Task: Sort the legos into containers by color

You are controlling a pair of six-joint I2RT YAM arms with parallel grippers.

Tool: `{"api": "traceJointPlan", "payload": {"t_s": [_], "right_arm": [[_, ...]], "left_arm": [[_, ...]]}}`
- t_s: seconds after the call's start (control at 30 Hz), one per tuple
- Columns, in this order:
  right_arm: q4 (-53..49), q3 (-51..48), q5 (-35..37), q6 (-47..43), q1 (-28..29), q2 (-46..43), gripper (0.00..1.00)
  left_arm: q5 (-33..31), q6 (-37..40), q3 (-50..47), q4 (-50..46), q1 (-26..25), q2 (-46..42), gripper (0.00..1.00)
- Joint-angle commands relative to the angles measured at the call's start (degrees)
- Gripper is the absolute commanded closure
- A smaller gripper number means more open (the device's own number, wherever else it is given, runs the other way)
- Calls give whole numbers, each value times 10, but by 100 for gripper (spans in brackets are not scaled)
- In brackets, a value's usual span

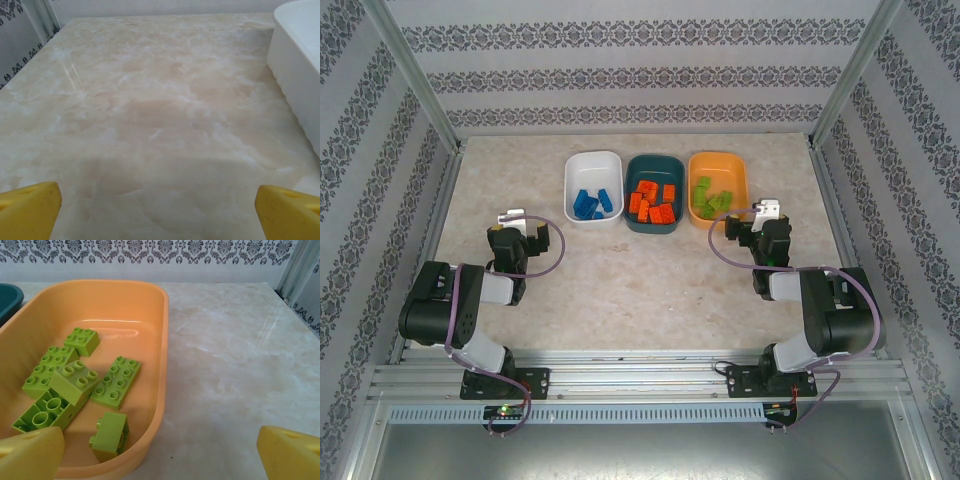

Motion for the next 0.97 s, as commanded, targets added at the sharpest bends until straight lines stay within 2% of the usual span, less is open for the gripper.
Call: {"api": "traceJointPlan", "payload": {"t_s": [0.0, 0.93], "right_arm": [[1, 3, -14, 1, -3, 1, 2], [-1, 4, -21, -2, -3, 1, 2]], "left_arm": [[3, -2, 6, 25, 4, 5, 0], [2, -2, 6, 26, 4, 5, 0]]}}
